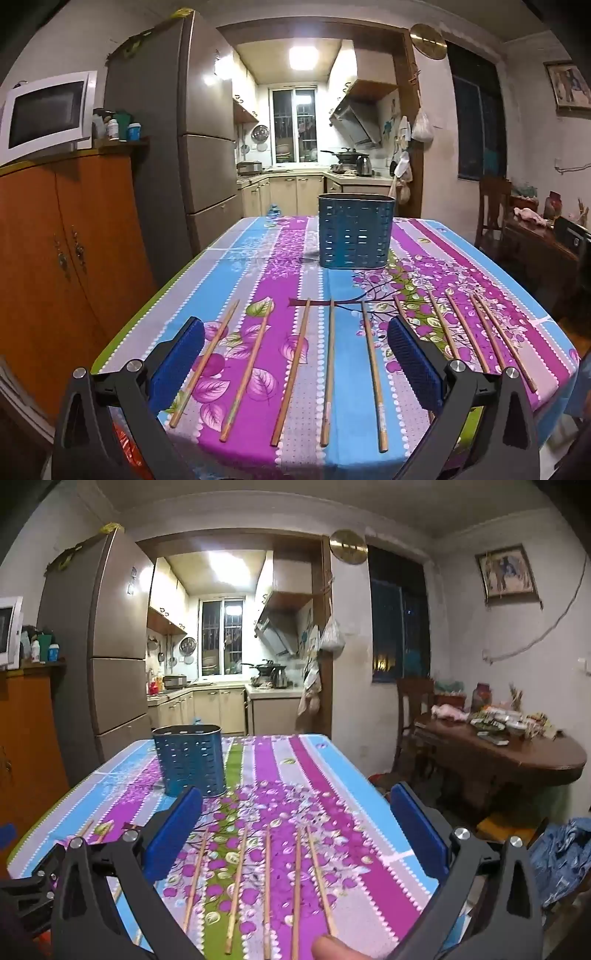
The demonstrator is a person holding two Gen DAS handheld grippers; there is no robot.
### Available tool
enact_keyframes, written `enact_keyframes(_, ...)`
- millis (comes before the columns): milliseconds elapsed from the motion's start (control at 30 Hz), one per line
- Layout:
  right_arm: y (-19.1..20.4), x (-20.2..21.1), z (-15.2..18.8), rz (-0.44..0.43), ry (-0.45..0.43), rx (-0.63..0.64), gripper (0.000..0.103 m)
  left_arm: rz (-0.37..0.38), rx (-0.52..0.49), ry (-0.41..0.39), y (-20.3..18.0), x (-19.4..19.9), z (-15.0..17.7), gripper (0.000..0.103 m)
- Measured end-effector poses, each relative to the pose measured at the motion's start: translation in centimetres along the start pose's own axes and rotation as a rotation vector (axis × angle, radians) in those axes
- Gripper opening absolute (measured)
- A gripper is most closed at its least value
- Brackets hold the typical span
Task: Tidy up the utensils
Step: 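Move both tools over the row of wooden chopsticks on the table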
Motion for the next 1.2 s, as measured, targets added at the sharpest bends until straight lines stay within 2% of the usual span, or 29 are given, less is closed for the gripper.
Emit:
enact_keyframes(233,0.0,-0.3,0.8,-0.095,0.030,-0.023,0.098,0.002,-0.002,0.046,-0.2,-0.3,0.1,0.099)
enact_keyframes(333,-0.5,-0.5,1.2,-0.122,0.037,-0.035,0.098,-0.002,-0.012,0.042,-0.7,-0.3,0.0,0.099)
enact_keyframes(533,-2.8,0.4,1.5,-0.157,-0.013,-0.059,0.098,-0.096,-0.025,-0.032,-0.8,0.5,-0.3,0.099)
enact_keyframes(733,-5.3,0.0,2.4,-0.197,0.046,-0.127,0.098,-0.202,-0.020,0.014,1.9,0.2,0.1,0.099)
enact_keyframes(800,-5.6,-0.2,2.8,-0.216,0.072,-0.150,0.098,-0.214,-0.029,0.010,2.8,0.3,0.1,0.099)
enact_keyframes(900,-5.9,0.0,3.1,-0.216,0.067,-0.139,0.098,-0.287,-0.040,0.008,5.1,0.6,0.0,0.099)
enact_keyframes(1000,-6.1,0.2,3.5,-0.196,0.058,-0.117,0.098,-0.314,-0.028,0.006,7.2,1.3,0.5,0.099)
enact_keyframes(1133,-6.0,-0.1,4.1,-0.213,0.075,-0.124,0.098,-0.294,-0.133,-0.031,7.8,2.3,2.5,0.099)
enact_keyframes(1200,-5.5,-0.2,4.5,-0.222,0.089,-0.111,0.098,-0.261,-0.186,-0.020,7.9,2.2,3.9,0.099)
Point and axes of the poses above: each gripper's, at about its wrist camera, not at the fingertips, and x roughly against the way its jaws point, y to its left, z to its underside, the point moved 2 cm from there along -x, roughly the way its jaws point, and after that the axes turned 9 degrees about -z, right-handed, at the moved point
